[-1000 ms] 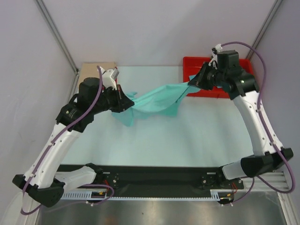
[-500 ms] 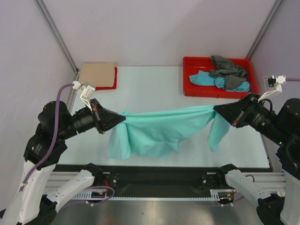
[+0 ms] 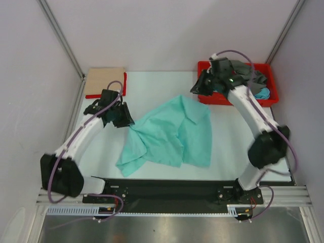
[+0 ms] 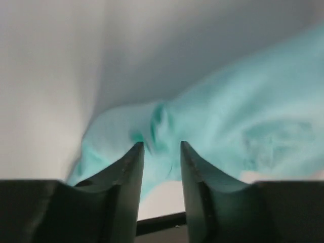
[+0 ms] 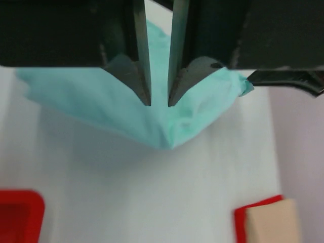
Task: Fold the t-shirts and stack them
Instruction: Flatten the tshirt out
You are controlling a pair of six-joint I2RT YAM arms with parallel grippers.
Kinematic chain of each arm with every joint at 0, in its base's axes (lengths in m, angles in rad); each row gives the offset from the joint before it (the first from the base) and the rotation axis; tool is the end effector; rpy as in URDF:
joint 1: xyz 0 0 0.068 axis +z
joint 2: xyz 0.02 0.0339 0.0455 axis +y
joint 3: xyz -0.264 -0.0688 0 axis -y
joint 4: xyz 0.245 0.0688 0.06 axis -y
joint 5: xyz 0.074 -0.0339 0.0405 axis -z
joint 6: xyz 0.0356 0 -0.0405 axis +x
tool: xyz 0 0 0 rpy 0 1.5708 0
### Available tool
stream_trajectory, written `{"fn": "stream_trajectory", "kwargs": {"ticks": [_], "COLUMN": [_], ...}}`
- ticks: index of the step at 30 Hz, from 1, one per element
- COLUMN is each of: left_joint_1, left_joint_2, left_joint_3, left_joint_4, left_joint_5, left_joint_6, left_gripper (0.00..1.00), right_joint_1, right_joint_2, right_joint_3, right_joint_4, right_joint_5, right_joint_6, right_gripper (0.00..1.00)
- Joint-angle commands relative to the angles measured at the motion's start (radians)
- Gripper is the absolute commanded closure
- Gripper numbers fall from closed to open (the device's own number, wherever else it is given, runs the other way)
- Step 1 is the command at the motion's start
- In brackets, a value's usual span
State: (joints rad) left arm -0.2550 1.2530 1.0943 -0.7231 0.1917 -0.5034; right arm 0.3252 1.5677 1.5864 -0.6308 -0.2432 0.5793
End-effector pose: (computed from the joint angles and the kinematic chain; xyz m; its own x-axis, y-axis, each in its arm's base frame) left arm 0.2481 -0.0717 0.3007 -0.8303 -0.2730 -0.4859 -0.0407 0.8993 -0.4355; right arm 0.3307 0.1205 0.3797 -0.7276 0.3154 -0.6092 -0.1177 0.8175 0.5638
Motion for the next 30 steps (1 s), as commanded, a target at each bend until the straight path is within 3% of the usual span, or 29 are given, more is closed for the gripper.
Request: {"fn": "stream_trajectory", "kwargs": {"ticks": [1,3,4,5,6,9,10,15,20,22,26,30], "left_joint_1": [0.072,0.074,0.072,0.074,0.071,0.059,0.053,-0.013,-0.298,-0.393,-0.417,-0.409], "left_joint_2": [0.144,0.175,0.168,0.152,0.126,-0.022,-0.064,-0.358,-0.498,-0.506,-0.460,-0.409], "left_joint_3": [0.098,0.168,0.173,0.171,0.159,0.047,-0.037,-0.292,-0.432,-0.448,-0.513,-0.536], "left_joint_4": [0.033,-0.001,-0.007,-0.009,-0.009,0.002,0.010,0.007,-0.064,-0.120,-0.110,-0.087], "left_joint_5": [-0.178,-0.189,-0.187,-0.176,-0.163,-0.121,-0.109,0.006,-0.179,-0.254,-0.232,-0.316], "left_joint_6": [0.077,0.106,0.111,0.105,0.098,0.065,0.052,-0.102,-0.372,-0.462,-0.529,-0.557], "left_gripper": [0.55,0.37,0.19,0.08,0.03,0.03,0.06,0.25,0.27,0.24,0.12,0.19], "right_joint_1": [-0.023,-0.015,0.006,0.018,0.024,0.034,0.041,0.116,0.121,0.121,0.121,0.121], "right_joint_2": [0.257,0.381,0.390,0.378,0.356,0.182,0.125,-0.204,-0.414,-0.484,-0.518,-0.485], "right_joint_3": [0.287,0.495,0.521,0.518,0.482,0.235,0.074,-0.296,-0.605,-0.682,-0.736,-0.755], "right_joint_4": [-0.042,-0.253,-0.303,-0.331,-0.346,-0.310,-0.287,-0.234,-0.187,-0.165,-0.150,-0.139], "right_joint_5": [0.093,0.129,0.165,0.227,0.231,0.205,0.191,0.145,0.078,0.078,0.064,0.081], "right_joint_6": [-0.105,-0.148,-0.174,-0.221,-0.237,-0.227,-0.222,-0.112,0.028,0.069,0.094,0.086], "right_gripper": [0.74,0.66,0.64,0.54,0.52,0.50,0.50,0.50,0.53,0.55,0.58,0.65]}}
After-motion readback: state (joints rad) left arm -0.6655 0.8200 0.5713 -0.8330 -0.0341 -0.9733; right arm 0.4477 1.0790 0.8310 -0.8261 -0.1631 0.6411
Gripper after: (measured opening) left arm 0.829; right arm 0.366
